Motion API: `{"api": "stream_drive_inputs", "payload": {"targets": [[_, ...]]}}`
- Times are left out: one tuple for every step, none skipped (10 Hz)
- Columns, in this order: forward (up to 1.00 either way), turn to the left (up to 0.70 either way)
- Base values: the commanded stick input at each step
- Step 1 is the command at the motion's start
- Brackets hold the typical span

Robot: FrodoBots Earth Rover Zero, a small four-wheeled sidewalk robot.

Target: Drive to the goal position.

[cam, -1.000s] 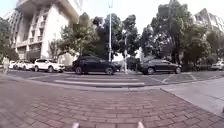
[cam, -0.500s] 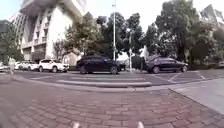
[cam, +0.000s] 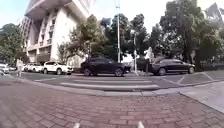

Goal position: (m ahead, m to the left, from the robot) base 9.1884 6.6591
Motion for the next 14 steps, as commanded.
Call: {"api": "stream_drive_inputs", "payload": {"targets": [[0.45, 0.27], [0.45, 0.27], [0.45, 0.27], [0.45, 0.27], [0.45, 0.27], [0.45, 0.27], [0.45, 0.27], [0.45, 0.27], [0.45, 0.27], [0.45, 0.27], [0.45, 0.27], [0.45, 0.27], [0.45, 0.27], [0.45, 0.27]]}}
